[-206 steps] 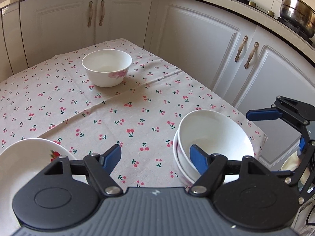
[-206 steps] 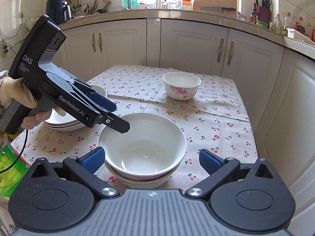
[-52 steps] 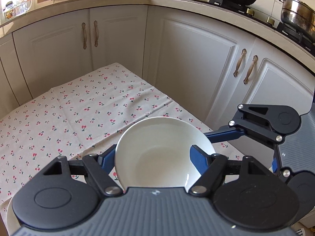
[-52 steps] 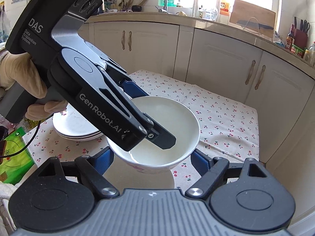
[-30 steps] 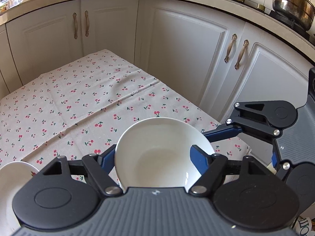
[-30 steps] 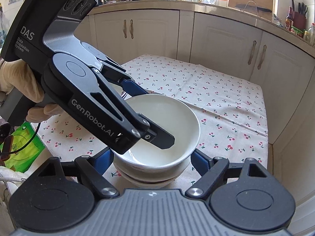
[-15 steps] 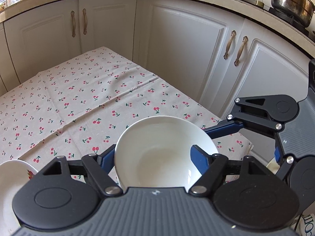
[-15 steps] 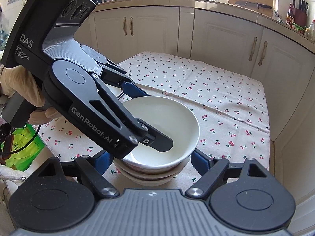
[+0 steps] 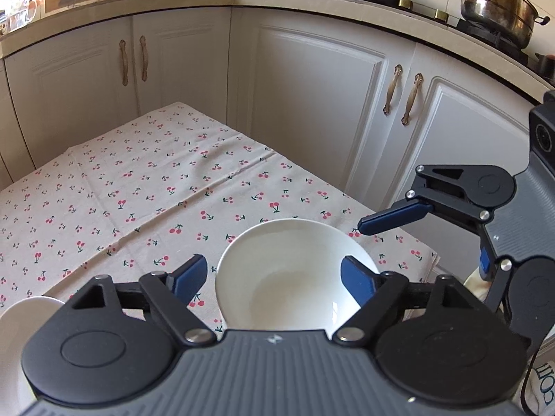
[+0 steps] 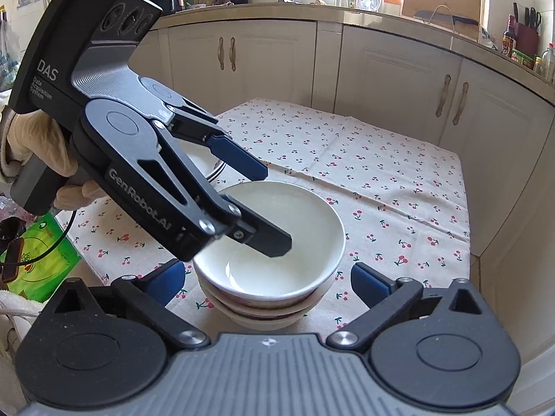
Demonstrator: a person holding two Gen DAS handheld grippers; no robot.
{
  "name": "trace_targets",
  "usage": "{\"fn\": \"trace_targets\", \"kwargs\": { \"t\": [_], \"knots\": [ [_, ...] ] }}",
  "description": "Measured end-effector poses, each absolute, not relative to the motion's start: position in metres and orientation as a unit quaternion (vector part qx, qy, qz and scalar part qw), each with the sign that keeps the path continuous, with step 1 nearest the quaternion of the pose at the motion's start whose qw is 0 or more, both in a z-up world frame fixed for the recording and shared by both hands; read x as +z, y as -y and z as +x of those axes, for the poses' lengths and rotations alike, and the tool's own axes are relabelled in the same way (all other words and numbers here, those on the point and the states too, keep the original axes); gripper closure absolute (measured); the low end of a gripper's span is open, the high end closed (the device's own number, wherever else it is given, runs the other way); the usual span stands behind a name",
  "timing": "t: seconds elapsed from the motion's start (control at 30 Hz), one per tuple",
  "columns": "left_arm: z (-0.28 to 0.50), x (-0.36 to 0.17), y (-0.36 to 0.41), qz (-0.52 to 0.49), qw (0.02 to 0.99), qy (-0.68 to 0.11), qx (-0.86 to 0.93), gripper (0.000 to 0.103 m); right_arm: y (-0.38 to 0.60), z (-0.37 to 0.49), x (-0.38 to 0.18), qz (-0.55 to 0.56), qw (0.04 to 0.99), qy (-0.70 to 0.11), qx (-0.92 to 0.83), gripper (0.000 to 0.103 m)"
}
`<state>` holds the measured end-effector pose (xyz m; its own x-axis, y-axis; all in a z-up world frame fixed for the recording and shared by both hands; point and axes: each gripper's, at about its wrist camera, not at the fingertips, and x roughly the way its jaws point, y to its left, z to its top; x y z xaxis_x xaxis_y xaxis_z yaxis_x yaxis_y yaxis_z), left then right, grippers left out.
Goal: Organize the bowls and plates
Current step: 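Lower the floral bowl onto the nested bowls and open the left gripper, then grasp the stack of three bowls from opposite rims with both grippers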
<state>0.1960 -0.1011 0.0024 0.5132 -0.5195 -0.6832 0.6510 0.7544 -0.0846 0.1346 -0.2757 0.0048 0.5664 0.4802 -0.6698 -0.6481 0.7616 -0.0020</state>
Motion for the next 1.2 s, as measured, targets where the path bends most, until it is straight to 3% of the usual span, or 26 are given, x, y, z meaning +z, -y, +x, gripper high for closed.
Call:
{"fn": "trace_targets", "kwargs": {
  "t": [0.2,0.3,1.0,1.2],
  "knots": [
    [0.18,0.006,0.077,0.089,0.875,-0.331,-0.343,0.015,0.282,0.128,0.0,-0.125,0.882,-0.333,0.308,0.0],
    [0.166,0.001,0.064,0.101,0.884,-0.306,-0.338,0.004,0.283,0.124,-0.002,-0.128,0.884,-0.333,0.303,0.0],
    [0.166,-0.058,0.069,0.182,0.831,-0.369,-0.374,0.005,0.27,0.14,-0.039,-0.208,0.851,-0.359,0.32,0.0],
    [0.18,-0.064,0.075,0.195,0.811,-0.381,-0.4,0.009,0.264,0.15,-0.042,-0.235,0.831,-0.361,0.352,0.0]
  ]
}}
